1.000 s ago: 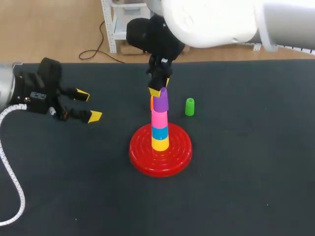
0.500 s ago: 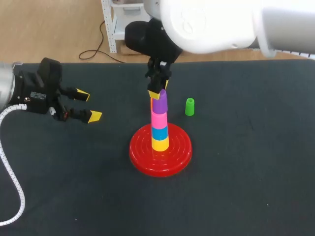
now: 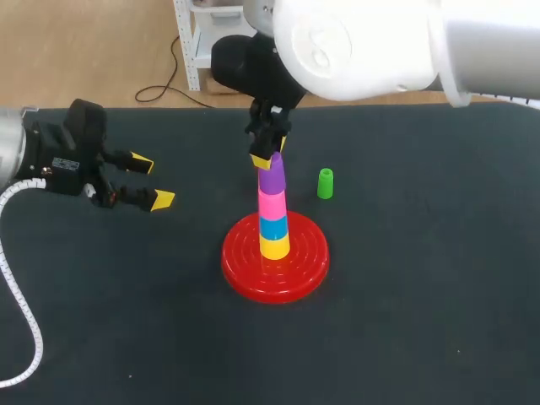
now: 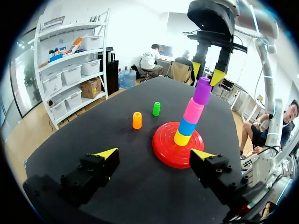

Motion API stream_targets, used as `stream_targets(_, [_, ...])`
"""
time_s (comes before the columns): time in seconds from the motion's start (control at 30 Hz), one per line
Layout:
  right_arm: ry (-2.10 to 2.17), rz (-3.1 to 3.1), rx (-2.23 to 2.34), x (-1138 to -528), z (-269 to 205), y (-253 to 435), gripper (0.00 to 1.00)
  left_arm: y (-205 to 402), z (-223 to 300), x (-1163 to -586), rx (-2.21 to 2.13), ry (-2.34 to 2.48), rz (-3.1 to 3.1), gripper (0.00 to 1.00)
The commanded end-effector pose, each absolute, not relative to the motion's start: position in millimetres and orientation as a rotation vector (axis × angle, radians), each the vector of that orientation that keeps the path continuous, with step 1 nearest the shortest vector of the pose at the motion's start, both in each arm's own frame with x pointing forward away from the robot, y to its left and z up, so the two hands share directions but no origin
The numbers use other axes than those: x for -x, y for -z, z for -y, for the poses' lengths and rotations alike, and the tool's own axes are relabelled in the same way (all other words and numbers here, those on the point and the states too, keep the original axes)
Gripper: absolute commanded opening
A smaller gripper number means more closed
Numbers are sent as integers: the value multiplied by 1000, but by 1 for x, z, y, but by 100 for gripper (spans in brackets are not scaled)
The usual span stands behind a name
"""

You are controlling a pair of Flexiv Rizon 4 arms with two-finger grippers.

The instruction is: Pick up and stack the cylinders on the red base in this order: pink,purple,orange,green

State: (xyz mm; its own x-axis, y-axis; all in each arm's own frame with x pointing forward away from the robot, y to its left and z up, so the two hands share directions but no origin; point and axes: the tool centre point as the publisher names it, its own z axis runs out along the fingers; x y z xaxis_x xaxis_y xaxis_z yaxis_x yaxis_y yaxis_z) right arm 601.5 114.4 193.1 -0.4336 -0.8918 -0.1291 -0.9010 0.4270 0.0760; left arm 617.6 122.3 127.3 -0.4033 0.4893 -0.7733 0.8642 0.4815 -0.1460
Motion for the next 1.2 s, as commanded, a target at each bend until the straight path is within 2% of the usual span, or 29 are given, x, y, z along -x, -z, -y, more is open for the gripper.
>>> stream_targets(0.03, [-209,-2585,1625,-600,-113,-191,0,-126,-124,-617,-1111,721,-2049,100])
stream_targets(1.2, [-94,-2573,1711,-587,-112,-167,0,-126,-124,-617,-1111,721,-2049,100])
